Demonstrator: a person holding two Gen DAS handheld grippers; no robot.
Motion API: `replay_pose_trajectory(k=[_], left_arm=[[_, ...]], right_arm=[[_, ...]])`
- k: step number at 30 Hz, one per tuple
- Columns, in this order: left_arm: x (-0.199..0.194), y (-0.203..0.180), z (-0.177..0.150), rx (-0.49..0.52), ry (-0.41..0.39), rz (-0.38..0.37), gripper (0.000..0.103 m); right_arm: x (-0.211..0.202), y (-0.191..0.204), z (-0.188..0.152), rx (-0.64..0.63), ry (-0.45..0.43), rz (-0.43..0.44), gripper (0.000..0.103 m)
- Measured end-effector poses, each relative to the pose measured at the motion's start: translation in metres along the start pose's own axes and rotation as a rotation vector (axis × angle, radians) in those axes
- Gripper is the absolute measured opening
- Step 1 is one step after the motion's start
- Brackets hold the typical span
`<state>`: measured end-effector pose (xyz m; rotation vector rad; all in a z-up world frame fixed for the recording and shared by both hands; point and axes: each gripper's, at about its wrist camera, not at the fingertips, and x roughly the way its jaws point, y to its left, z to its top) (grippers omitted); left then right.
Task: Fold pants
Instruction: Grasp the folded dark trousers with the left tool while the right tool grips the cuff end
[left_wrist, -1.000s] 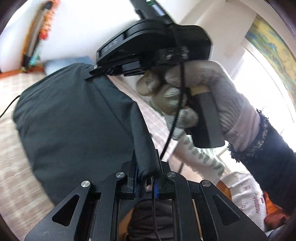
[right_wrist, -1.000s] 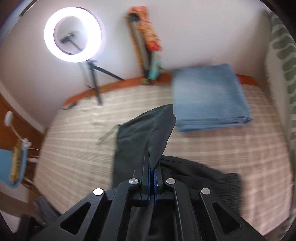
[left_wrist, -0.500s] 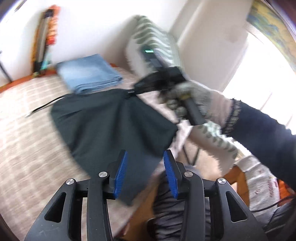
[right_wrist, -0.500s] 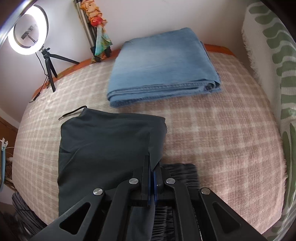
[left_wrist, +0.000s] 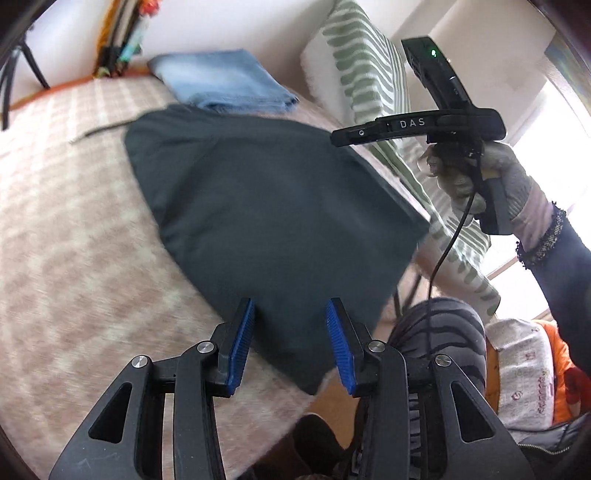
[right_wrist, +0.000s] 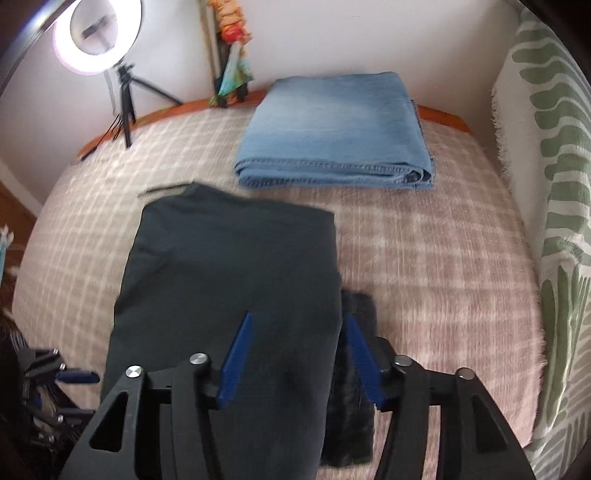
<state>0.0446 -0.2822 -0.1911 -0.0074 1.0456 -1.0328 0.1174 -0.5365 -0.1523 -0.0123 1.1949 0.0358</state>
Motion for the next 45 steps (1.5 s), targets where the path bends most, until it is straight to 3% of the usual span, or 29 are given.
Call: replay_pose_trajectory(k=[5,8,10,12,16,20,23,25,28,30,32,33,35,40,45], left_arm=[[0.016,-0.022,-0.012,0.049,0.025,-0.003,0.039],[0.014,-0.029,-0.013,0.061,0.034,-0.019,0.039],[0.010,-0.030,-0.013,0.067,0.042,-0.029,0.039],[0.000,-0.028,-0.011,0.058,0.043,-0.036,0.043],[-0.026,-0.008,-0.002,-0.011,0.004,-0.023,0.054],[-0.045,0.026,0.014,-0.139,-0.053,-0.026,0.059],[-0.046,0.054,0.027,-0.234,-0.075,0.003,0.060],[-0.040,0.069,0.033,-0.301,-0.078,-0.015,0.060],[-0.027,0.077,0.040,-0.343,-0.074,-0.018,0.060],[-0.019,0.082,0.044,-0.365,-0.066,-0.028,0.060],[-0.011,0.084,0.045,-0.378,-0.056,-0.029,0.060],[-0.008,0.085,0.046,-0.384,-0.050,-0.027,0.060],[0.002,0.087,0.047,-0.400,-0.032,-0.034,0.060],[0.015,0.100,0.055,-0.492,-0.052,-0.073,0.060],[0.025,0.092,0.065,-0.450,-0.041,-0.060,0.059]], right_arm=[[0.015,-0.010,-0.017,-0.018,0.045,-0.092,0.057],[0.025,-0.023,-0.018,0.005,0.061,-0.100,0.057],[0.025,-0.030,-0.017,0.014,0.045,-0.095,0.064],[0.023,-0.037,-0.014,0.033,0.022,-0.050,0.067],[0.021,-0.054,-0.012,0.104,-0.007,0.087,0.084],[0.030,-0.068,-0.014,0.161,0.018,0.228,0.087],[0.042,-0.075,-0.016,0.174,0.037,0.242,0.089],[0.051,-0.079,-0.018,0.196,0.051,0.321,0.090],[0.065,-0.080,-0.022,0.215,0.080,0.429,0.090],[0.067,-0.077,-0.024,0.202,0.067,0.444,0.092],[0.065,-0.073,-0.025,0.174,0.047,0.439,0.087],[0.065,-0.071,-0.025,0.168,0.043,0.452,0.075],[0.063,-0.068,-0.027,0.165,0.029,0.436,0.071],[0.048,-0.069,-0.028,0.148,-0.025,0.395,0.043],[0.046,-0.077,-0.030,0.139,-0.030,0.437,0.039]])
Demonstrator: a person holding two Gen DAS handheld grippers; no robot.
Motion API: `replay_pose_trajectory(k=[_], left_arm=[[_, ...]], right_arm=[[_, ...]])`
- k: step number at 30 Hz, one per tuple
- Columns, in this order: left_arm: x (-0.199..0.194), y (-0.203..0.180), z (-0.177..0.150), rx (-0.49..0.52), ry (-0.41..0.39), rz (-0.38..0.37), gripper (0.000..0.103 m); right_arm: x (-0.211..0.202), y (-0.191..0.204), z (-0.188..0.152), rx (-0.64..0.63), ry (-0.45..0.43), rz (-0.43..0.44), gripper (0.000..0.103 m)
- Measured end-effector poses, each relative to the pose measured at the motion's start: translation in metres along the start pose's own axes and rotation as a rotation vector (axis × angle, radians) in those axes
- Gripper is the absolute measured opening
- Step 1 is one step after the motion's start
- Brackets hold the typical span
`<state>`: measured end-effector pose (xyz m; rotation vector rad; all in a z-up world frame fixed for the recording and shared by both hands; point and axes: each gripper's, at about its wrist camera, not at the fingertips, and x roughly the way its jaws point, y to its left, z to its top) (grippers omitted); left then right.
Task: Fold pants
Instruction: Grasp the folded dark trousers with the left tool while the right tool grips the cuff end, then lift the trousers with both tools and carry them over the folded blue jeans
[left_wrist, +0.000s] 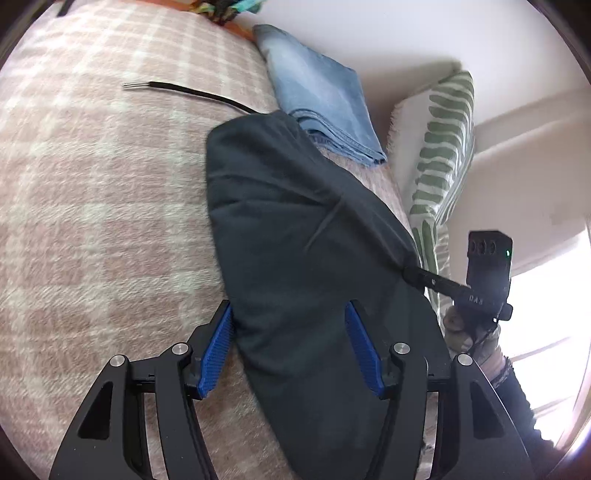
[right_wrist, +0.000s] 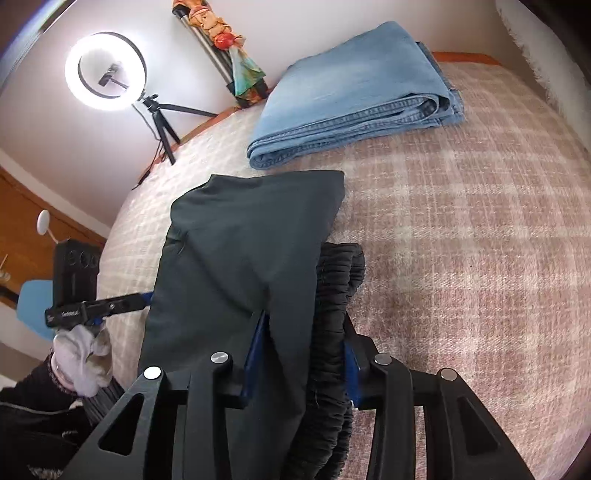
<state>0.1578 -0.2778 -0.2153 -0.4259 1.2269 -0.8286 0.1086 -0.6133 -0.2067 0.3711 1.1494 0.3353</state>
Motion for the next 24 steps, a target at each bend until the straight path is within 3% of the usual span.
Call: replay_pose_trajectory(k=[2,4,6,11,13,18,24], left_arm=[[0.002,-0.006,-0.001,0.038,-0.005,0.022,0.058],[0.004,-0.010,-0.001,0.066,-0.003,0.038,0.058],[0.005,-0.011,0.002,0.058,-0.004,0.034,0.053],[0.006,-0.012,0.006,0.077,-0.010,0.069,0.020],[0.004,-0.015,0.007,0.102,-0.025,0.078,0.017],[-0.007,-0.029,0.012,0.154,-0.071,0.068,0.009],[-0.012,-0.042,0.014,0.209,-0.092,0.091,0.009]], right_arm=[[0.003,-0.009,-0.002,0.045,-0.002,0.027,0.043],[0.010,-0.018,-0.004,0.093,0.009,0.073,0.058],[0.016,-0.023,-0.003,0.143,0.006,0.128,0.067],[0.004,0.001,-0.002,0.068,-0.028,0.018,0.038],[-0.008,0.013,-0.002,0.045,-0.057,-0.009,0.025],[-0.022,0.053,-0.002,-0.073,-0.083,-0.140,0.021],[-0.028,0.077,0.000,-0.151,-0.084,-0.197,0.020]])
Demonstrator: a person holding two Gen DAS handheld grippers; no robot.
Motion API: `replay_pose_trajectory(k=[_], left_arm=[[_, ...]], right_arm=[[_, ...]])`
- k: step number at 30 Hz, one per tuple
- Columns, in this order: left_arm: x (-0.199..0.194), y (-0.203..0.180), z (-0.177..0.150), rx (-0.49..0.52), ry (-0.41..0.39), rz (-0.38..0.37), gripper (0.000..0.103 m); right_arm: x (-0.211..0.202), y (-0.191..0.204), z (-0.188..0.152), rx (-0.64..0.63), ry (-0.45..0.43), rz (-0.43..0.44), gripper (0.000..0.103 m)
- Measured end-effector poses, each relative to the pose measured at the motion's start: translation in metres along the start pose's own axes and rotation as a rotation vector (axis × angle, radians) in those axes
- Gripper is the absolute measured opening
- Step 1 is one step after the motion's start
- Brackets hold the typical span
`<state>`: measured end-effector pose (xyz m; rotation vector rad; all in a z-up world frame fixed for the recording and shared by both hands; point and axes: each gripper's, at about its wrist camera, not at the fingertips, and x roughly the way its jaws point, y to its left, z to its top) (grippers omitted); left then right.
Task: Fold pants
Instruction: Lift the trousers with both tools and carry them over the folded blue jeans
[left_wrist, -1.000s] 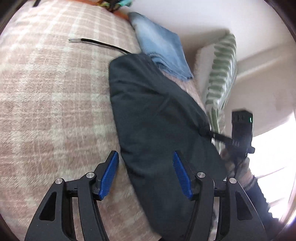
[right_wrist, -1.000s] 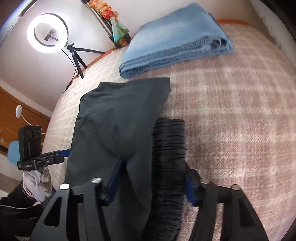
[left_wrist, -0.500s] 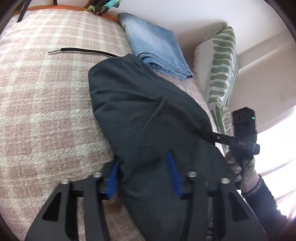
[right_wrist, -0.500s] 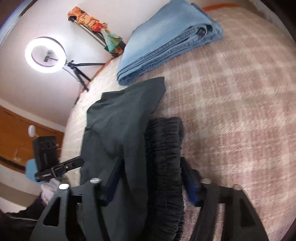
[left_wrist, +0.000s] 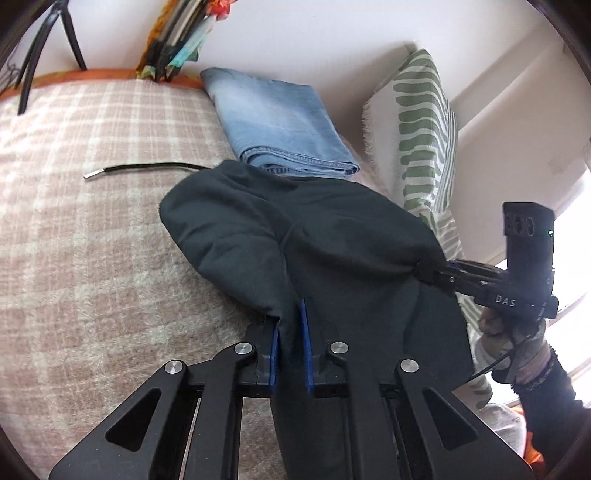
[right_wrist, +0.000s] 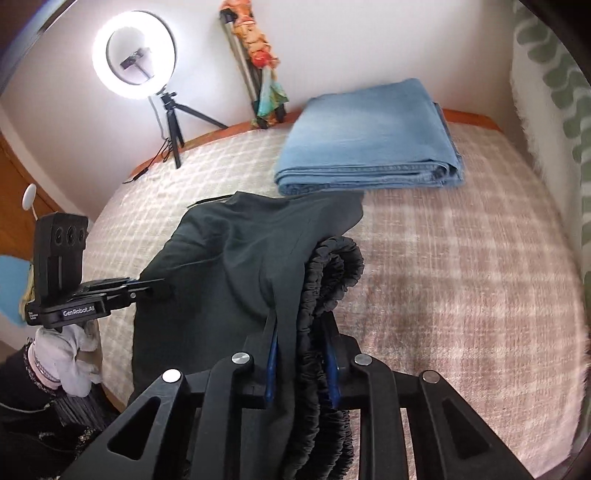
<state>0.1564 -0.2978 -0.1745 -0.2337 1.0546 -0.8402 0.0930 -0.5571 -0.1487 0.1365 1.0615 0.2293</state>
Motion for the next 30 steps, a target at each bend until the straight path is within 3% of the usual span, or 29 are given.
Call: replay_pose_trajectory(k=[4,5,8,10,14,15,16,17,22,30], left_arm=[[0.006,0.009,-0.003,-0.027,0.024,0.012,0.010],[0.007,0.011,-0.004,-0.038,0.030,0.016,0.015],[0.011,0.020,-0.007,-0.089,0.058,0.024,0.059],[0.015,0.026,-0.010,-0.119,0.063,0.008,0.061],[0.024,0.033,-0.011,-0.153,0.024,-0.069,0.056],[0.028,0.034,-0.008,-0.171,0.033,-0.083,0.046],[0.032,0.034,-0.008,-0.182,0.049,-0.082,0.026],[0.034,0.034,-0.008,-0.179,0.056,-0.072,0.019],[0.017,0.009,-0.004,-0.056,0.002,-0.033,0.009],[-0.003,-0.018,0.018,0.038,-0.057,-0.068,0.007]], right_arm=[[0.008,-0.005,-0.001,0.013,0.027,-0.018,0.020],[0.010,-0.007,-0.003,0.024,0.031,-0.018,0.020],[0.013,-0.019,-0.007,0.071,0.039,0.007,0.020],[0.014,-0.023,-0.009,0.084,0.042,0.018,0.020],[0.022,-0.029,-0.011,0.110,0.042,0.024,0.020],[0.024,-0.030,-0.012,0.116,0.041,0.024,0.020],[0.023,-0.029,-0.012,0.118,0.037,0.021,0.020],[0.022,-0.028,-0.012,0.114,0.034,0.018,0.020],[0.007,-0.009,-0.013,0.024,-0.010,-0.023,0.020],[-0.021,0.014,0.000,-0.047,-0.088,-0.068,0.018]])
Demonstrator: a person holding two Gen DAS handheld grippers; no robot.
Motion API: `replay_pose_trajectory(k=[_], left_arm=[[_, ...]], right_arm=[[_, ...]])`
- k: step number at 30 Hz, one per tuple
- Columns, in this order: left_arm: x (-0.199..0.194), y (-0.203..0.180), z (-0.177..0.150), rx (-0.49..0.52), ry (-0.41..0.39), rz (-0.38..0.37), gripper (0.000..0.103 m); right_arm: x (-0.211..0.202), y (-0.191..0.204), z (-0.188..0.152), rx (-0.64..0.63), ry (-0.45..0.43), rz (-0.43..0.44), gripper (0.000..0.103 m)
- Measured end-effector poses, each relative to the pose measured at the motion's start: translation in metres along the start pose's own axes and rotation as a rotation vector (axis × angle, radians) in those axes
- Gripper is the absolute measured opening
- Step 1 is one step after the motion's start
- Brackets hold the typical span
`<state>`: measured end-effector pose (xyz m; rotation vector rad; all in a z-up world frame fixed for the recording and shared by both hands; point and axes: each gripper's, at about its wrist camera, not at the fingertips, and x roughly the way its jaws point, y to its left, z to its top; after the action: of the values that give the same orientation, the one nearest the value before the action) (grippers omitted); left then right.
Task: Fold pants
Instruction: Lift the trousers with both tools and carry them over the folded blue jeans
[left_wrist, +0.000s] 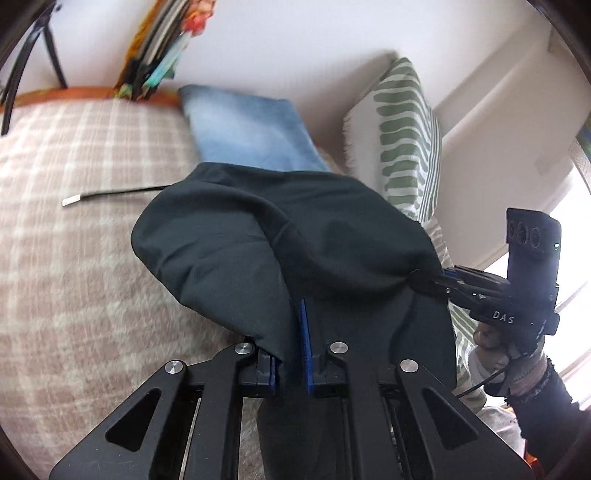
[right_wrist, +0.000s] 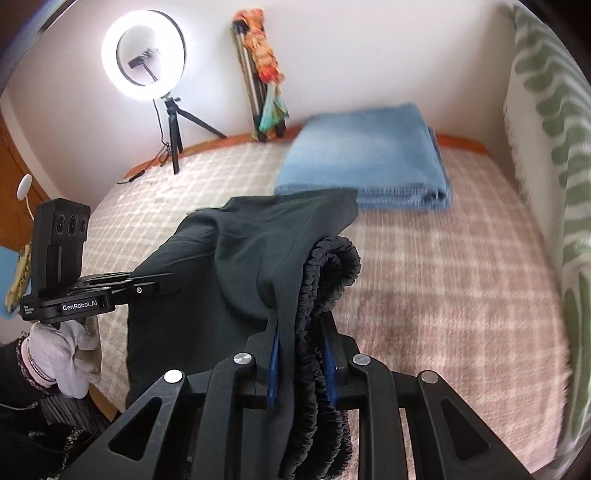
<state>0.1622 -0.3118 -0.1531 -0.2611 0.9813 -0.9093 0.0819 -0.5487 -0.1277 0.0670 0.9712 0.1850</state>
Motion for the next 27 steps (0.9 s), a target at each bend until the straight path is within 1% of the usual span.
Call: replay_pose_trajectory(k=[5,8,11,14,15,17,18,20,22,23,25,27], left_arm=[[-0.005,-0.006,0.029,0.025,-0.042,-0.017,0.007],[-0.009,-0.015,0.056,0.063,-0.086,-0.021,0.007],[-0.008,-0.019,0.075,0.102,-0.116,-0.014,0.007],[-0.003,-0.019,0.098,0.114,-0.130,-0.009,0.007],[0.000,-0.022,0.108,0.133,-0.136,0.004,0.007],[0.004,-0.025,0.118,0.161,-0.146,0.019,0.007],[0.008,-0.026,0.127,0.165,-0.152,0.016,0.007],[0.019,-0.026,0.140,0.183,-0.163,0.023,0.005],[0.031,-0.024,0.148,0.206,-0.160,0.061,0.005],[0.044,-0.020,0.155,0.204,-0.151,0.094,0.005],[0.059,-0.011,0.164,0.175,-0.128,0.098,0.005],[0.076,0.000,0.173,0.149,-0.105,0.115,0.005]], right_arm=[[-0.024,0.005,0.024,-0.042,-0.067,-0.029,0.018],[-0.033,0.002,0.041,-0.051,-0.111,-0.049,0.017],[-0.036,-0.004,0.056,-0.049,-0.144,-0.065,0.017],[-0.035,-0.014,0.074,-0.037,-0.172,-0.086,0.015],[-0.034,-0.016,0.080,-0.039,-0.180,-0.100,0.014],[-0.032,-0.019,0.092,-0.050,-0.192,-0.115,0.006],[-0.031,-0.022,0.099,-0.046,-0.196,-0.117,0.006],[-0.024,-0.031,0.112,-0.028,-0.192,-0.112,0.006],[-0.006,-0.045,0.124,0.017,-0.172,-0.107,0.006],[0.001,-0.049,0.128,0.029,-0.166,-0.104,0.006],[0.019,-0.058,0.138,0.037,-0.155,-0.123,0.005],[0.039,-0.070,0.148,0.067,-0.137,-0.119,0.005]])
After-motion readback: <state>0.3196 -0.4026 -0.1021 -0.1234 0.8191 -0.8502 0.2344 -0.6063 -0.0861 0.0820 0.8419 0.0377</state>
